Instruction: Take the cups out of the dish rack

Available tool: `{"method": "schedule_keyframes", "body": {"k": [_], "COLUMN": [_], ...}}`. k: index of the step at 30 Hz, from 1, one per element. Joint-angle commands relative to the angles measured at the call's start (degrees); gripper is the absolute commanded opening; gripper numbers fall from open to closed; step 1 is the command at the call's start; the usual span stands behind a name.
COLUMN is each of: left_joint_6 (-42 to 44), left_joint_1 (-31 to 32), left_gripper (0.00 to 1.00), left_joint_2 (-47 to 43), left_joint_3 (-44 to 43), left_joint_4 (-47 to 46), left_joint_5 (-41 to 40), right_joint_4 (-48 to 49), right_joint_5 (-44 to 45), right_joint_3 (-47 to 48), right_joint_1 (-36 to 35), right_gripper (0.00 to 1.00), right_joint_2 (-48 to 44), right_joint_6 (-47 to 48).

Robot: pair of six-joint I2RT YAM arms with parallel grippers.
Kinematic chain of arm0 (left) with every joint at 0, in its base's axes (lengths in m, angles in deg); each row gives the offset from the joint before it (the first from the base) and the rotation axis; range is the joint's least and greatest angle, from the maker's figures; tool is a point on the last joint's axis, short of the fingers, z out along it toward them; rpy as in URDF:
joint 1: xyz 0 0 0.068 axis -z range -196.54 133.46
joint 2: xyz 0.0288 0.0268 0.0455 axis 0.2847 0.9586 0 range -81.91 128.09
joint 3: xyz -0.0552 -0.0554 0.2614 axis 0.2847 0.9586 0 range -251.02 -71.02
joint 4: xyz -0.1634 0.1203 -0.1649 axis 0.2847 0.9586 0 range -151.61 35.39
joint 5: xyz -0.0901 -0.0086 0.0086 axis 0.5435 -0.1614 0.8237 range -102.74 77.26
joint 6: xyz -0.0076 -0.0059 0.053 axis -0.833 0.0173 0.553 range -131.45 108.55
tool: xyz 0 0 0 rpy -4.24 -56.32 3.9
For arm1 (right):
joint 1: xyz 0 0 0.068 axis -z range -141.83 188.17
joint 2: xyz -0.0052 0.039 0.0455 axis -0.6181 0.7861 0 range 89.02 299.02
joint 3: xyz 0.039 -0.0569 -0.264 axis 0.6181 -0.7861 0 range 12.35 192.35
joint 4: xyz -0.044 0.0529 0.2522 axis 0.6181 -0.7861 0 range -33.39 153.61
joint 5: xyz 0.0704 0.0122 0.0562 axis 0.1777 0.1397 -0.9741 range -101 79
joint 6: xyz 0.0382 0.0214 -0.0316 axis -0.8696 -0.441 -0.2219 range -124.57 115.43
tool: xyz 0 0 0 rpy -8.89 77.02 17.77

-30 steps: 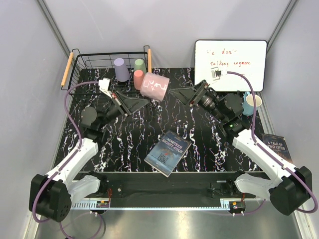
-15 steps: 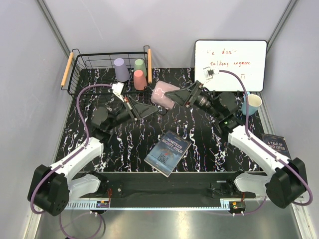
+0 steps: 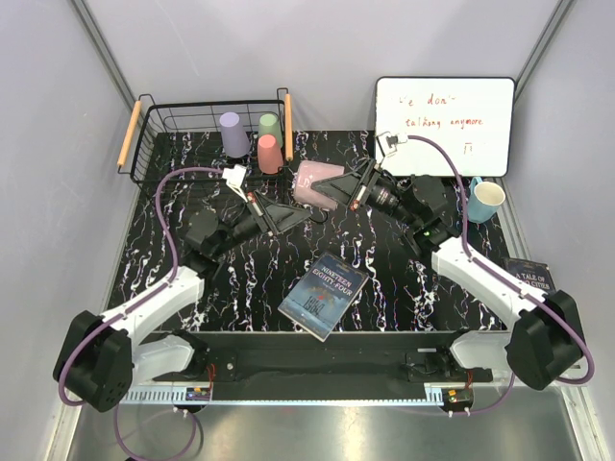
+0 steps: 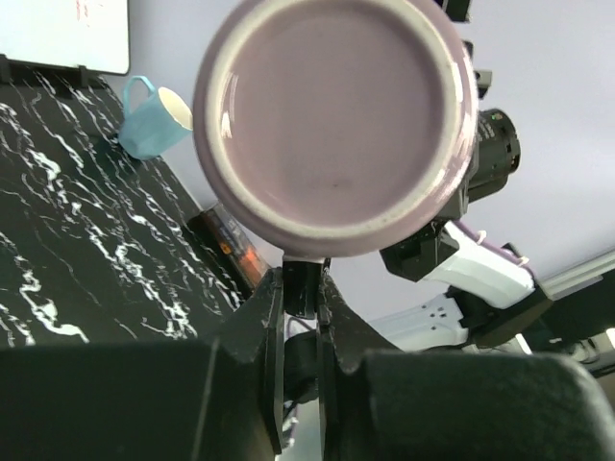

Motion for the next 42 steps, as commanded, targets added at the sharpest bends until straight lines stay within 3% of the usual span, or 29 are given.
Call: {"method": "schedule_keyframes", "body": {"k": [1, 3, 6, 7, 8, 11, 14, 16, 18, 20, 22, 25, 33, 42], "left_joint_6": [1.74, 3.67, 5.17, 5.26, 5.18, 5.44, 6.31, 7.37, 10.26, 13.25, 13.87, 13.61, 13.7, 11.06], "left_joint_1": [0.95, 0.78, 0.6, 0.43, 0.34, -0.01, -0.63, -1.41, -1.51, -1.42, -1.42, -1.42, -1.42, -1.33], "left_gripper": [0.0, 0.06, 0.23, 0.38, 0.46, 0.85, 0.99, 0.99, 0.99, 0.99, 0.99, 0.99, 0.99, 0.99], "left_joint_2": [-2.3, -3.1, -2.84, -2.14, -1.7, 0.15, 2.08, 2.79, 2.96, 2.96, 2.96, 3.49, 4.55, 6.13], "left_joint_3": [-0.37, -0.63, -2.21, -2.56, -3.35, -4.93, -7.74, -10.11, -12.39, -13.2, -13.02, -12.15, -13.02, -9.69], "left_joint_4": [-5.01, -2.63, 0.98, 1.42, 1.51, 3.7, 7.82, 13.77, 19.67, 28.2, 33.64, 39.28, 51.51, 52.49], "left_joint_5": [-1.26, -2.51, -3.57, -3.57, -3.4, -3.31, -3.22, -4.61, -8.64, -11.82, -15.51, -18.24, -20.79, -18.08], "right_joint_4": [2.56, -0.15, -5.51, -6.91, -9.63, -15.07, -22.88, -29.65, -42.91, -55.97, -62.27, -71.25, -78.03, -85.5], "right_joint_5": [1.16, 2.56, 4.49, 5.63, 6.16, 8.98, 13.1, 20.18, 27.84, 41.2, 51.11, 57.13, 54.25, 52.04], "right_joint_3": [-0.52, -1.22, -1.4, -1.4, -1.4, -1.31, 0.0, 2.8, 7.44, 12.8, 15.72, 20.21, 28.73, 44.9], "right_joint_1": [0.66, 0.65, 0.65, 0.57, 0.65, 0.65, 0.66, 0.65, 0.74, 0.74, 1.0, 4.15, 15.5, 21.92], "right_gripper": [0.0, 0.0, 0.0, 0.0, 0.0, 0.0, 0.0, 0.0, 0.0, 0.0, 0.0, 0.0, 0.0, 0.0], "right_joint_2": [-1.07, -3.7, -7.48, -8.45, -10.55, -14.68, -18.29, -19.7, -20.5, -18.41, -15.68, -9.0, 10.77, 28.88], "right_joint_6": [2.77, 3.91, 7.16, 8.65, 9.45, 12.43, 16.04, 20.07, 24.36, 26.14, 28.87, 29.15, 26.15, 26.41]}}
